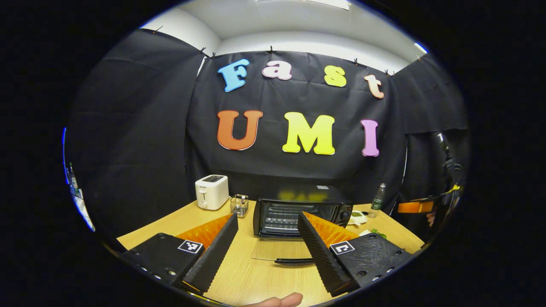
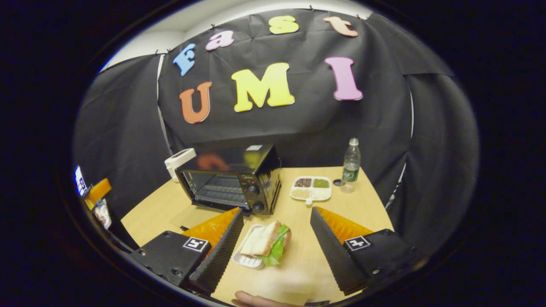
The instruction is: Open the electric oven with the left hand, put the food in, and close the electric oven.
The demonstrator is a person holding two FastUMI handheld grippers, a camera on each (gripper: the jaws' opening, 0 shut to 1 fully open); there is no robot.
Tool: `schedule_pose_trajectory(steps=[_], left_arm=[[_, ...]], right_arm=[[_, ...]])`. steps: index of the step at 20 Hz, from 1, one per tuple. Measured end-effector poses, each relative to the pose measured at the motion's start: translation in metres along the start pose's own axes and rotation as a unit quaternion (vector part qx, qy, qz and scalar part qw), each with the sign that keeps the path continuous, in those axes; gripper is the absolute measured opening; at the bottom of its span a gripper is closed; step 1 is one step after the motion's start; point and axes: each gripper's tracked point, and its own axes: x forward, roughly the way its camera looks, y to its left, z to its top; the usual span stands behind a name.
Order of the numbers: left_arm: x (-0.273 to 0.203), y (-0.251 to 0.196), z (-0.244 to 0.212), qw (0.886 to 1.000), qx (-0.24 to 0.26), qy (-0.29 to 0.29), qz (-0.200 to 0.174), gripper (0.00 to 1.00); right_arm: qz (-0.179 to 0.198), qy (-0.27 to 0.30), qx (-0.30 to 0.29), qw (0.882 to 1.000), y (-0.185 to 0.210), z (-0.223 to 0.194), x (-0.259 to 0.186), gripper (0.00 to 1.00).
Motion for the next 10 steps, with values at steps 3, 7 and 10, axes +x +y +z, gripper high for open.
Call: schedule_pose_trajectory(steps=[3,7,10], left_arm=[[-0.016,0.01,0.023,0.999,0.018,-0.032,0.006,0.92],[-0.027,0.012,0.038,0.999,0.012,-0.045,0.01,0.93],[-0.02,0.016,0.049,0.997,0.028,-0.071,0.03,0.93]], right_arm=[[0.022,0.054,0.024,0.998,-0.01,-0.02,0.031,1.0],[0.051,0.147,0.044,0.987,-0.013,-0.057,0.067,0.91],[0.088,0.213,0.074,0.97,-0.005,-0.082,0.084,0.9]])
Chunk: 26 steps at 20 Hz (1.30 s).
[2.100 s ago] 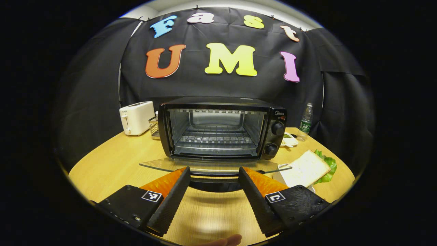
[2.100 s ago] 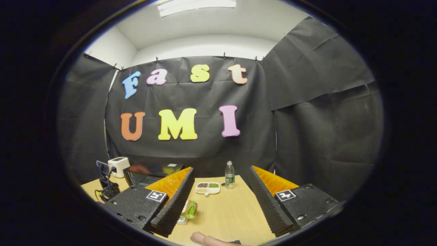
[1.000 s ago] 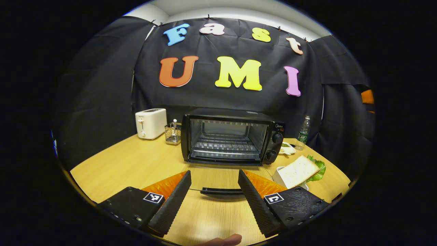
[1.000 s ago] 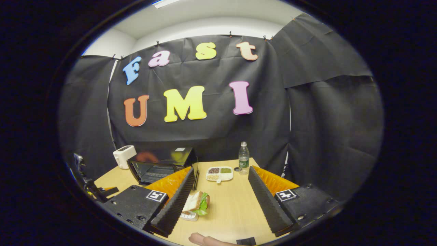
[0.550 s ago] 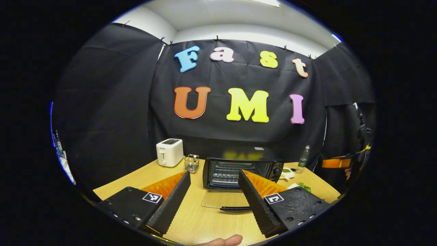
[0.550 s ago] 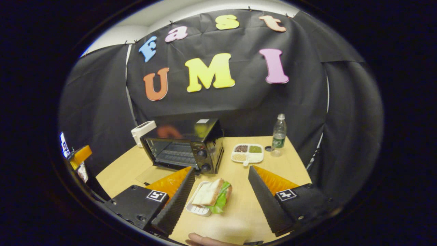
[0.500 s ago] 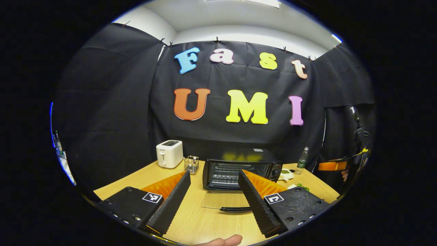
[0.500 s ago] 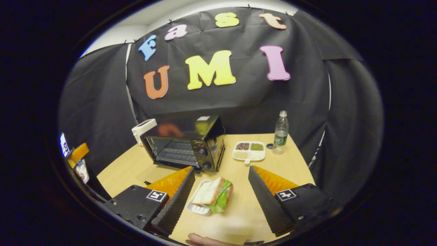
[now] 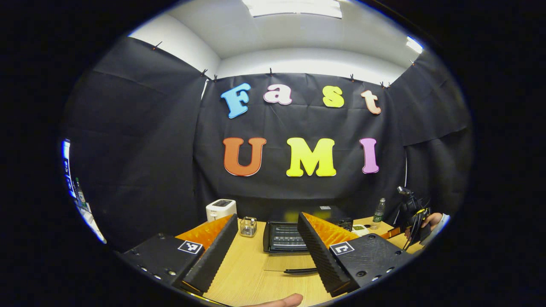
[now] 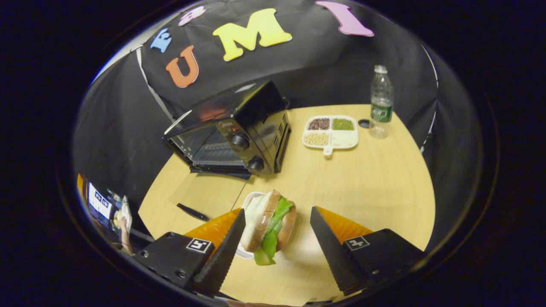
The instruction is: Open the electric oven with the left hand, put the food in, and close the electric oven.
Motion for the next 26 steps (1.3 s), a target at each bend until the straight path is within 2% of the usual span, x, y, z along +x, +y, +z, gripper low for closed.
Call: schedule_pose_trajectory(steps=[1,2,3,4,5,7,11,15,16,17,21,26], left_arm=[[0.001,-0.002,-0.002,1.0,0.01,0.001,0.006,0.92],[0.003,-0.005,-0.002,1.0,0.015,0.001,0.01,0.93],[0.005,-0.01,0.0,1.0,0.02,-0.002,0.01,0.93],[0.005,-0.015,0.0,1.0,0.023,-0.002,0.007,0.93],[0.005,-0.018,-0.001,1.0,0.024,-0.003,0.006,0.92],[0.008,-0.025,-0.004,1.0,0.026,-0.002,0.003,0.93],[0.008,-0.026,-0.01,0.999,0.037,0.006,0.009,0.93],[0.006,-0.027,-0.014,0.999,0.037,0.009,0.011,0.93],[0.006,-0.026,-0.014,0.999,0.035,0.01,0.011,0.88],[0.004,-0.025,-0.014,0.999,0.034,0.011,0.01,0.93],[0.004,-0.021,-0.016,0.999,0.033,0.013,0.012,0.93],[-0.006,-0.018,-0.011,1.0,0.026,0.002,0.004,0.93]], right_arm=[[0.019,0.025,0.017,0.999,0.004,-0.006,0.008,0.96],[0.036,0.049,0.037,0.997,0.008,-0.011,0.013,0.88],[0.051,0.075,0.052,0.995,0.01,-0.014,0.017,0.86],[0.06,0.088,0.069,0.992,0.011,-0.013,0.019,0.91],[0.069,0.093,0.081,0.99,0.011,-0.009,0.018,0.9],[0.084,0.107,0.085,0.987,0.01,-0.004,0.017,0.72],[0.095,0.162,0.093,0.978,0.005,-0.014,0.017,0.61],[0.1,0.164,0.093,0.977,0.005,-0.013,0.015,0.53],[0.102,0.166,0.095,0.976,0.006,-0.014,0.014,0.54],[0.105,0.168,0.096,0.975,0.007,-0.015,0.012,0.51],[0.102,0.163,0.109,0.975,0.011,-0.016,0.007,0.42],[0.089,0.132,0.121,0.98,0.018,-0.011,-0.009,0.36]])
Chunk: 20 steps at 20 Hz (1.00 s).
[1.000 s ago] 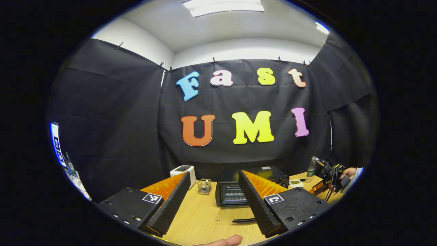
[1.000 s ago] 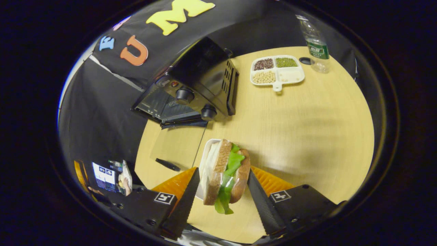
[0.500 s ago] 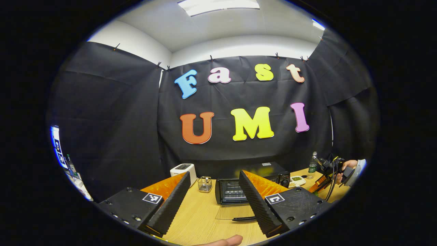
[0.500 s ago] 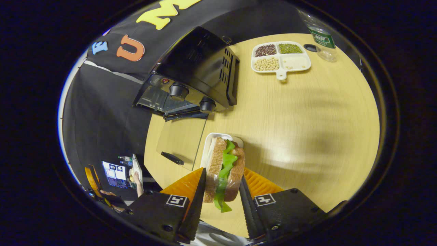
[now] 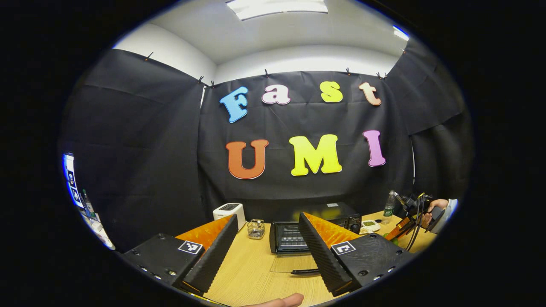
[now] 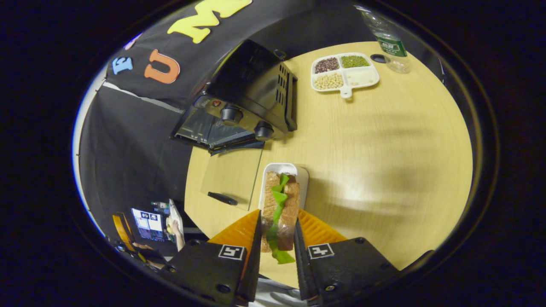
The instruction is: Open the electric oven with the left hand, put the food in, and close the electric oven.
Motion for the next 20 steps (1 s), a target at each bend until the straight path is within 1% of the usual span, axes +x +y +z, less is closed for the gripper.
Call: schedule_pose_trajectory(steps=[4,5,6,7,8,9,10,11,12,13,14,16,18,19,20], left_arm=[[-0.009,0.002,0.006,1.0,-0.003,-0.011,-0.009,0.93],[-0.012,0.002,0.007,1.0,-0.005,-0.013,-0.013,0.93],[-0.013,0.002,0.008,1.0,-0.005,-0.015,-0.016,0.93],[-0.015,0.003,0.01,1.0,-0.006,-0.016,-0.018,0.93],[-0.016,0.004,0.009,1.0,-0.007,-0.016,-0.02,0.82],[-0.018,0.004,0.01,1.0,-0.008,-0.016,-0.022,0.93],[-0.021,0.005,0.011,1.0,-0.008,-0.015,-0.025,0.93],[-0.023,0.006,0.012,1.0,-0.008,-0.014,-0.026,0.93],[-0.023,0.006,0.012,0.999,-0.008,-0.013,-0.029,0.93],[-0.024,0.006,0.012,0.999,-0.009,-0.01,-0.03,0.82],[-0.025,0.008,0.012,0.999,-0.011,-0.008,-0.031,0.93],[-0.027,0.013,0.014,0.999,-0.016,-0.004,-0.032,0.93],[-0.027,0.021,0.015,0.999,-0.022,-0.003,-0.029,0.93],[-0.028,0.024,0.017,0.999,-0.025,-0.004,-0.028,0.93],[-0.027,0.027,0.014,0.999,-0.027,0.0,-0.027,0.93]], right_arm=[[0.005,-0.039,0.017,0.999,0.02,-0.003,-0.014,0.36],[0.011,-0.051,0.025,0.998,0.028,-0.005,-0.016,0.36],[0.019,-0.061,0.035,0.997,0.037,-0.006,-0.017,0.4],[0.031,-0.073,0.044,0.996,0.047,-0.007,-0.018,0.36],[0.042,-0.087,0.05,0.994,0.057,-0.007,-0.016,0.36],[0.049,-0.102,0.057,0.992,0.065,-0.007,-0.014,0.36],[0.054,-0.113,0.061,0.99,0.073,-0.007,-0.01,0.36],[0.063,-0.126,0.07,0.988,0.081,-0.006,-0.006,0.4],[0.078,-0.142,0.081,0.984,0.093,-0.004,-0.001,0.36],[0.099,-0.159,0.093,0.978,0.103,-0.004,0.003,0.36],[0.12,-0.181,0.109,0.97,0.115,0.001,0.008,0.36],[0.151,-0.23,0.144,0.951,0.134,0.011,0.02,0.36],[0.169,-0.274,0.194,0.927,0.147,0.023,0.037,0.36],[0.179,-0.285,0.218,0.916,0.155,0.029,0.049,0.36],[0.19,-0.289,0.235,0.909,0.164,0.033,0.063,0.39]])
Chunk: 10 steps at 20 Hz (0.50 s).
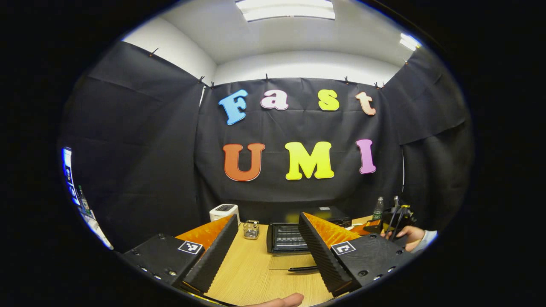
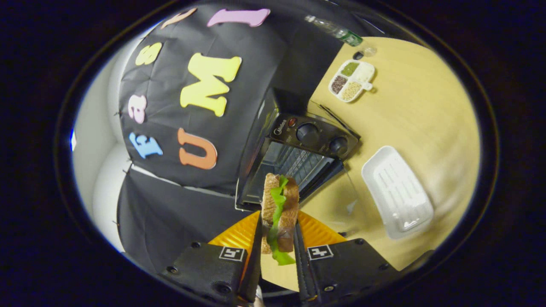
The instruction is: Open the electric oven with the left hand, put the food in, and close the electric oven.
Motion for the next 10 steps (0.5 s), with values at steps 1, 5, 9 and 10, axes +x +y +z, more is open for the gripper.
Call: schedule_pose_trajectory(steps=[1,5,9,10], left_arm=[[-0.001,0.003,-0.001,1.0,-0.001,0.005,0.001,0.93],[-0.003,0.018,-0.004,1.0,0.004,0.016,0.006,0.93],[-0.005,0.03,-0.01,1.0,0.007,0.021,0.012,0.93],[-0.005,0.033,-0.013,1.0,0.007,0.025,0.012,0.93]], right_arm=[[0.002,-0.003,0.01,1.0,-0.001,-0.008,0.015,0.35],[-0.015,-0.083,0.036,0.996,-0.014,-0.011,0.074,0.35],[-0.012,-0.158,0.054,0.986,-0.015,-0.002,0.124,0.35],[-0.014,-0.165,0.054,0.985,-0.014,0.001,0.135,0.35]])
